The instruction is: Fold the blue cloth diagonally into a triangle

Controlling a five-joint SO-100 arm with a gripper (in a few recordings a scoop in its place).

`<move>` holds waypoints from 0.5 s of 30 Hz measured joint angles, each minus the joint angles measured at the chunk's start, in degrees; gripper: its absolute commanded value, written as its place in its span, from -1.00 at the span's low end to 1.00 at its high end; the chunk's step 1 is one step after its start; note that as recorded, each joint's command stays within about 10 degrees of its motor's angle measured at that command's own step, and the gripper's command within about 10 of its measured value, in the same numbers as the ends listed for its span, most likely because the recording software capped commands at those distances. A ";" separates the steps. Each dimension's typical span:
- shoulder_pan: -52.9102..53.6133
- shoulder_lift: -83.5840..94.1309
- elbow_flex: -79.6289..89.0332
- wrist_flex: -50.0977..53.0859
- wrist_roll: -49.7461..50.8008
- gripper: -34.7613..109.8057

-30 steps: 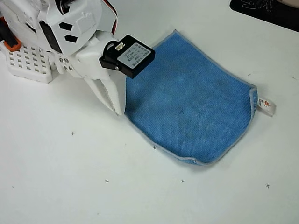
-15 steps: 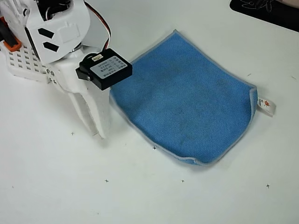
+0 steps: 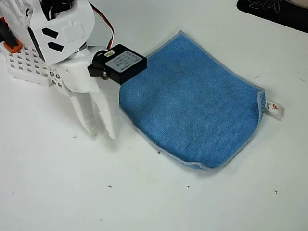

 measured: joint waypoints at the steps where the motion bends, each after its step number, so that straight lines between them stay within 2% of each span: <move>1: 0.00 -1.76 -1.67 0.00 -0.62 -0.13; 15: -2.37 -38.23 -22.59 0.09 -2.81 -0.13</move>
